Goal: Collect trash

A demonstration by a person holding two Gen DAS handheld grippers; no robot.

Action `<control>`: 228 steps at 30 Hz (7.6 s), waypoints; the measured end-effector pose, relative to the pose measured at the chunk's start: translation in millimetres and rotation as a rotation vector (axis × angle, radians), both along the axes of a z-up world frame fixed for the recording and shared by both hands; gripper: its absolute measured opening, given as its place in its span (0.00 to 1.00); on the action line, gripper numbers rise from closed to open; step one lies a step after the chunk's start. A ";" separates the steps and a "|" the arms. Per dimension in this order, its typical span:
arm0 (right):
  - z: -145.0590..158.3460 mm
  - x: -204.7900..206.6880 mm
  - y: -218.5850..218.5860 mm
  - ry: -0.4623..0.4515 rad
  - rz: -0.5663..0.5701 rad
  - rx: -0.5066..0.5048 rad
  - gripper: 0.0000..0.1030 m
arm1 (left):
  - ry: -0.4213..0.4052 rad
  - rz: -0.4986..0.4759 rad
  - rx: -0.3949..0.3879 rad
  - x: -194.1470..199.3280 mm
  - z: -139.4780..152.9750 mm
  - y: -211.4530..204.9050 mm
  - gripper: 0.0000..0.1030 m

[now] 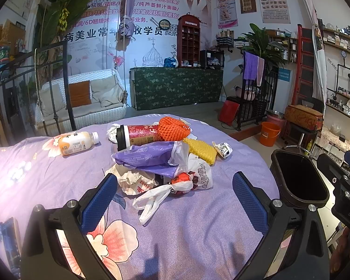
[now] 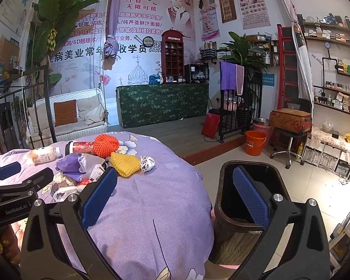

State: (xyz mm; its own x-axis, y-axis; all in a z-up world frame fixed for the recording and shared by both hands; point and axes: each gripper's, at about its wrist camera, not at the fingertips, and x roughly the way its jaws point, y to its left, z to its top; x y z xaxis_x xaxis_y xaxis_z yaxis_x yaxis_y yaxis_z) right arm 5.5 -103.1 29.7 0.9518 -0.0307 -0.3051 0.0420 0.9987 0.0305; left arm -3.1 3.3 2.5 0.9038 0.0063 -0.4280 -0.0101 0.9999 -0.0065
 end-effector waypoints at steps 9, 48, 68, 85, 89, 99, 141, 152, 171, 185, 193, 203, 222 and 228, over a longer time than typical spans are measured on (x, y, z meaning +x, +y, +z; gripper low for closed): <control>-0.5 0.2 0.0 0.000 0.000 0.000 0.95 | 0.001 0.000 0.000 0.0 -0.7 0.3 0.94; -38.2 55.6 20.1 0.223 0.181 0.040 0.95 | 0.155 0.075 -0.013 17.5 -34.7 51.7 0.94; -81.2 188.1 115.9 0.526 0.610 0.021 0.68 | 0.271 0.030 -0.032 40.5 -41.9 71.7 0.94; -70.7 158.6 90.3 0.525 0.606 0.055 0.05 | 0.251 -0.045 0.000 68.8 -28.2 58.0 0.94; -62.3 142.7 68.7 0.505 0.554 0.067 0.05 | 0.242 -0.104 0.028 90.2 -20.0 49.0 0.93; -61.0 121.4 14.6 0.530 0.422 0.148 0.05 | 0.256 -0.188 0.225 138.7 -29.8 -4.4 0.93; -28.3 104.7 -131.8 0.351 -0.046 0.153 0.05 | 0.089 -0.443 -0.008 95.9 19.4 -92.7 0.22; -84.7 136.3 -205.6 0.514 -0.336 0.027 0.05 | 0.155 -0.660 -0.016 103.0 7.5 -164.2 0.22; -94.5 95.3 -245.6 0.472 -0.470 0.153 0.79 | 0.263 -0.912 0.032 115.3 -14.6 -246.2 0.22; -89.5 53.0 -294.6 0.447 -0.624 0.224 0.80 | 0.366 -1.089 0.063 121.1 -48.0 -307.8 0.25; -90.2 50.1 -297.1 0.448 -0.616 0.231 0.80 | 0.387 -1.125 0.084 128.1 -61.5 -318.5 0.59; -80.8 57.8 -285.6 0.428 -0.584 0.220 0.85 | 0.372 -1.088 0.018 123.2 -58.5 -297.6 0.86; -54.0 105.9 -175.1 0.395 -0.226 0.177 0.89 | 0.323 -0.661 -0.023 109.4 -32.6 -160.7 0.93; -52.2 124.3 -112.5 0.411 -0.041 0.160 0.89 | 0.317 -0.452 -0.029 103.6 -32.1 -89.3 0.93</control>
State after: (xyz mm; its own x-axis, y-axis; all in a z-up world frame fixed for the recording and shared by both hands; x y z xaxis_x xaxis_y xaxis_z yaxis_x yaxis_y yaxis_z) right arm 129.8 -215.6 -22.5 0.7497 0.0124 -0.6617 0.1227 0.9799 0.1573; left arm 100.5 -86.0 -29.6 0.6409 -0.3682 -0.6735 0.4139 0.9047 -0.1007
